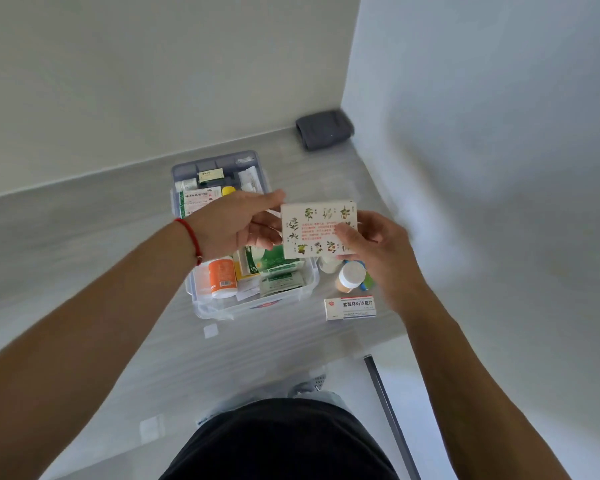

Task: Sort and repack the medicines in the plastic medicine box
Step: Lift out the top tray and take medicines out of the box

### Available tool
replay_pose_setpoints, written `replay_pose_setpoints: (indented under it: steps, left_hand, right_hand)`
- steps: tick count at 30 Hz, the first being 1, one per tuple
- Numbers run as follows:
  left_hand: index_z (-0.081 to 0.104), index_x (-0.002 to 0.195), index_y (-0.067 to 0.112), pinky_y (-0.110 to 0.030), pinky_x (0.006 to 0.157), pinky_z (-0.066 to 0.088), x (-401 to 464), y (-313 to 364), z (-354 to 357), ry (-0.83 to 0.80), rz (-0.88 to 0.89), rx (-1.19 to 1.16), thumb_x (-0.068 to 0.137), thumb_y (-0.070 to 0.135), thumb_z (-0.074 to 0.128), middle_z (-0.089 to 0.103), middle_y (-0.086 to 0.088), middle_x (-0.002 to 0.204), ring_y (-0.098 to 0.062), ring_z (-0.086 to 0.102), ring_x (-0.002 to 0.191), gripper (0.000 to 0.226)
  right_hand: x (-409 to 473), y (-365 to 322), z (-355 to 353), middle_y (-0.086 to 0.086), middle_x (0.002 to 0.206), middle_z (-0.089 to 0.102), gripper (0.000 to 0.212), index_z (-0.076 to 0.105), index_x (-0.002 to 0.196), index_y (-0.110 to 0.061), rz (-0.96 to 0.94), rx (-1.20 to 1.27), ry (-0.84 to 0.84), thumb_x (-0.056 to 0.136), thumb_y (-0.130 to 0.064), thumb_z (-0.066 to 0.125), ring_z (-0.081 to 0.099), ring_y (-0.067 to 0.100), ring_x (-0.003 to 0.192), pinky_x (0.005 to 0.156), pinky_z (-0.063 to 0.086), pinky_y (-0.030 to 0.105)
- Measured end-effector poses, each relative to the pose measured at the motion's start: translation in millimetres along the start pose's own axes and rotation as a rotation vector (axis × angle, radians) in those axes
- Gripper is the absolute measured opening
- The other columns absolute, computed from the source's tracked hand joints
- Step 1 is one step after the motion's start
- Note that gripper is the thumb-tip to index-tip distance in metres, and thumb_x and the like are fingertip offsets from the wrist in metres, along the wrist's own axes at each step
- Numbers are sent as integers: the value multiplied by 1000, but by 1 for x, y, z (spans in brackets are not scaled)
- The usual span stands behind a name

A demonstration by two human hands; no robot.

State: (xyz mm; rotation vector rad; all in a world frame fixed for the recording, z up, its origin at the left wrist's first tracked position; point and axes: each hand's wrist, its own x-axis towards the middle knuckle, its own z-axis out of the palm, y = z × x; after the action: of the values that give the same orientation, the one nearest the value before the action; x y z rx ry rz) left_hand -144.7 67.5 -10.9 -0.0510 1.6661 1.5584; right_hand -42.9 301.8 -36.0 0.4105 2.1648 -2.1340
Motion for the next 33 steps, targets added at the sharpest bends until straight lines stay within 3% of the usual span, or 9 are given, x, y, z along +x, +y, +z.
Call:
replay_pose_setpoints:
  steps: [4, 7, 12, 20, 23, 25, 27, 30, 33]
  left_hand:
    - [64, 127, 7, -39, 86, 60, 14, -12, 33, -18, 68, 132, 99, 31, 59, 73, -14, 115, -31, 69, 102, 37]
    - [57, 135, 8, -41, 87, 61, 24, -12, 56, 89, 75, 144, 96, 18, 64, 73, -13, 114, -31, 71, 104, 41]
    - [69, 113, 11, -38, 83, 62, 26, -17, 58, 230, 73, 207, 94, 10, 63, 74, -15, 109, -30, 72, 95, 20]
    - [74, 94, 17, -36, 81, 62, 17, -49, 26, 481, 107, 369, 93, 10, 61, 76, -4, 94, -22, 74, 87, 15]
    - [74, 92, 20, -16, 71, 55, 9, -66, 11, 589, 152, 591, 89, 12, 64, 74, 3, 87, -12, 71, 80, 13]
    - [74, 95, 20, -14, 75, 53, 8, -77, 4, 519, 151, 723, 85, 10, 67, 73, 4, 90, -8, 68, 83, 16]
    - [71, 103, 20, -29, 87, 57, 10, -88, 1, 377, 112, 846, 81, 12, 72, 71, 2, 97, -12, 67, 88, 24]
    - [63, 123, 20, -36, 93, 52, 19, -96, 2, 199, 76, 1051, 79, 24, 80, 65, -4, 110, -21, 62, 100, 47]
    - [50, 139, 21, -37, 99, 46, 35, -99, 6, 68, 126, 1415, 82, 37, 77, 56, -4, 126, -25, 54, 117, 65]
  right_hand:
    - [-1, 5, -22, -2, 99, 81, 30, 70, 121, -8, 106, 1, 143, 93, -20, 74, 79, 16, 90, 76, 65, 33]
    - [1, 18, -42, -5, 99, 80, 35, 69, 123, -10, 166, -18, 280, 92, -25, 76, 78, 11, 89, 76, 65, 33]
    - [4, 57, -73, 8, 100, 80, 38, 70, 121, 0, 348, 159, 536, 93, -25, 76, 79, 18, 88, 78, 65, 33]
    - [17, 109, -56, 13, 96, 79, 25, 74, 100, -4, 608, 160, 544, 89, -27, 79, 78, 25, 84, 79, 65, 40]
    - [20, 110, -55, 9, 87, 79, 28, 76, 97, -7, 590, -48, 523, 89, -35, 78, 79, 21, 72, 74, 66, 40]
    - [21, 107, -57, 6, 83, 78, 32, 76, 96, -9, 545, -281, 492, 91, -40, 75, 77, 19, 62, 71, 66, 41]
    - [21, 106, -60, 6, 82, 78, 35, 76, 97, -8, 517, -414, 444, 92, -42, 72, 77, 19, 60, 70, 66, 42]
    - [21, 98, -61, 7, 90, 79, 38, 76, 97, -9, 509, -546, 406, 91, -44, 62, 77, 23, 71, 71, 65, 42]
    - [17, 87, -60, 9, 110, 76, 32, 70, 96, -10, 471, -671, 383, 91, -35, 51, 72, 27, 82, 60, 56, 31]
